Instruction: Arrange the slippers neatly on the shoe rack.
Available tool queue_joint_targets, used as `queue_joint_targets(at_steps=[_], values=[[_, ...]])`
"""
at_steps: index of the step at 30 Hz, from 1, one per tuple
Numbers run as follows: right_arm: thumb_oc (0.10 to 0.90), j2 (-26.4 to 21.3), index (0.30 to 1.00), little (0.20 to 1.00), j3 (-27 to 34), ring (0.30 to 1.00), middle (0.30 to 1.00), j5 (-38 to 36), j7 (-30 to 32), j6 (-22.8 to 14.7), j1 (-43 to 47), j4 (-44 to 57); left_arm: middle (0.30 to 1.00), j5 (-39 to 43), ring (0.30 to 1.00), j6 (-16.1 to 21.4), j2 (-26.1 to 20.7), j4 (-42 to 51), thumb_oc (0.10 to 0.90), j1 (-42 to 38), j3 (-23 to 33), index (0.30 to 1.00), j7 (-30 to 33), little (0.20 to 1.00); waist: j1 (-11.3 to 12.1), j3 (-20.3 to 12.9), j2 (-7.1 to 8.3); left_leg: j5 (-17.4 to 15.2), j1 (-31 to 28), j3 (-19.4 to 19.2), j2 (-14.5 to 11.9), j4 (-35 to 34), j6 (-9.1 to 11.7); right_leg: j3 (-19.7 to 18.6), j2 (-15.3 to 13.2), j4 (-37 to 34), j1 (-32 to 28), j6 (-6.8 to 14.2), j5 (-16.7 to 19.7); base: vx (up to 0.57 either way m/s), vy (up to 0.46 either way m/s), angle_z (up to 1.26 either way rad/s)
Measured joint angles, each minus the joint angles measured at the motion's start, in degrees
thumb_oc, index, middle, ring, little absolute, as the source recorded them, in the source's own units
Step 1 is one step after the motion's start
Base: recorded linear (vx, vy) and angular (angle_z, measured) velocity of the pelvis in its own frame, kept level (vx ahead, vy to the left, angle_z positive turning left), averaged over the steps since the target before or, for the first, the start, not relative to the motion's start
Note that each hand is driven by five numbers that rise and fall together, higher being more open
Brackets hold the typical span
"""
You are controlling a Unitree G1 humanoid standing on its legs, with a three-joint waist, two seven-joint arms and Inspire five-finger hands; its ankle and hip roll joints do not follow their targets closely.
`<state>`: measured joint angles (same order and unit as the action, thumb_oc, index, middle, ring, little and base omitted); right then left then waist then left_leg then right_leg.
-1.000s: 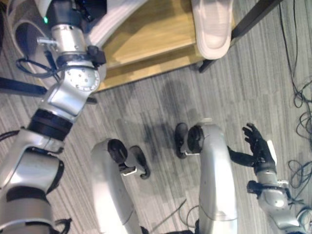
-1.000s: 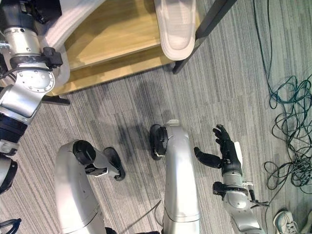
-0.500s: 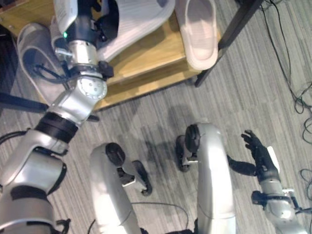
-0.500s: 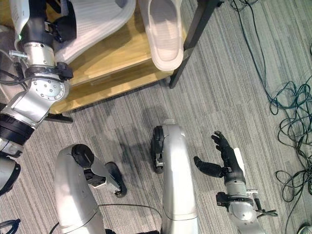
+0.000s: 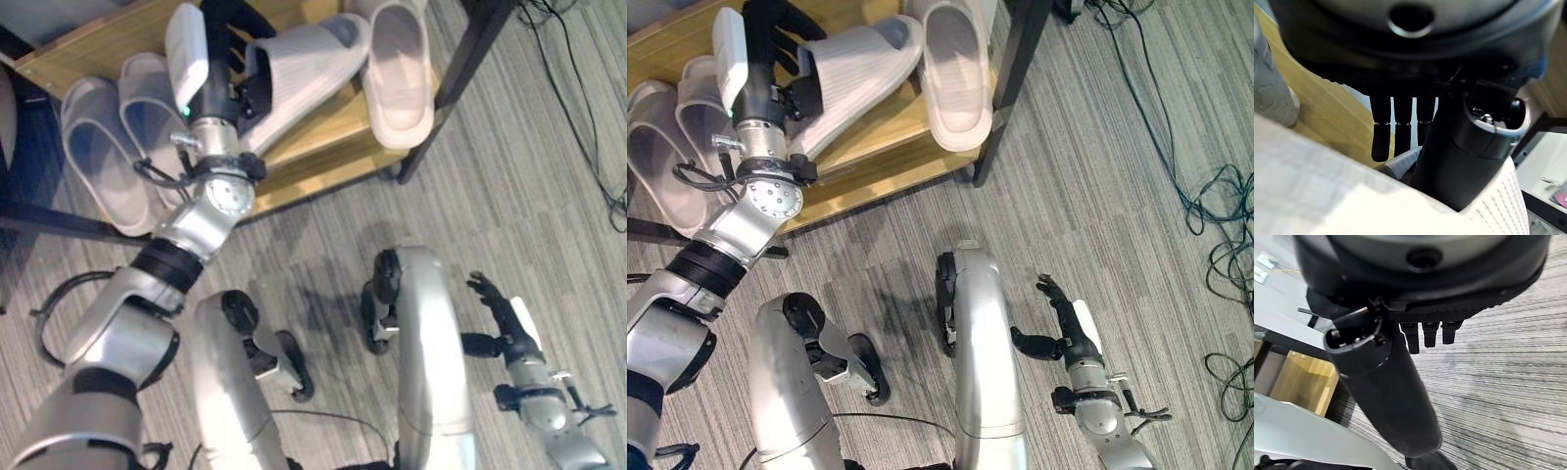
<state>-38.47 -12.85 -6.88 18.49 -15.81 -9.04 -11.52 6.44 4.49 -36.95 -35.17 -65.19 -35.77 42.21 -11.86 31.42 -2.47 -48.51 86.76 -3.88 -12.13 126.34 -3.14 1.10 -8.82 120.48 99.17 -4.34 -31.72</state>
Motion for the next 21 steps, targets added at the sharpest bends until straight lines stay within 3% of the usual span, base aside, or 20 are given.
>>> queue_joint_targets(at_steps=[4,21], values=[[0.8,-0.1,0.9,0.9,0.0,0.9,0.9,0.0,0.3,0.0,0.8,0.0,0.9,0.1,0.9,-0.6,0.1,-3.5,0.8,-2.0,0.0,0.9,-0.4,0.9,-0.5,0.0,0.03,-0.1,0.0,0.1,0.1,0.2,0.2,0.0,0.0,0.3,0.1,-0.1,-0.1,0.0,0.0,0.0],[0.8,-0.1,0.9,0.9,-2.9,0.9,0.9,0.0,0.0,0.0,0.5,-0.1,0.9,0.1,0.9,-0.5,-1.0,-1.0,0.8,-1.2,0.1,0.9,-2.7,0.9,-0.4,0.1,0.18,-0.2,0.1,0.2,0.5,1.5,0.3,-0.2,-0.6,1.5,0.1,-0.2,-0.4,0.0,0.0,0.0]])
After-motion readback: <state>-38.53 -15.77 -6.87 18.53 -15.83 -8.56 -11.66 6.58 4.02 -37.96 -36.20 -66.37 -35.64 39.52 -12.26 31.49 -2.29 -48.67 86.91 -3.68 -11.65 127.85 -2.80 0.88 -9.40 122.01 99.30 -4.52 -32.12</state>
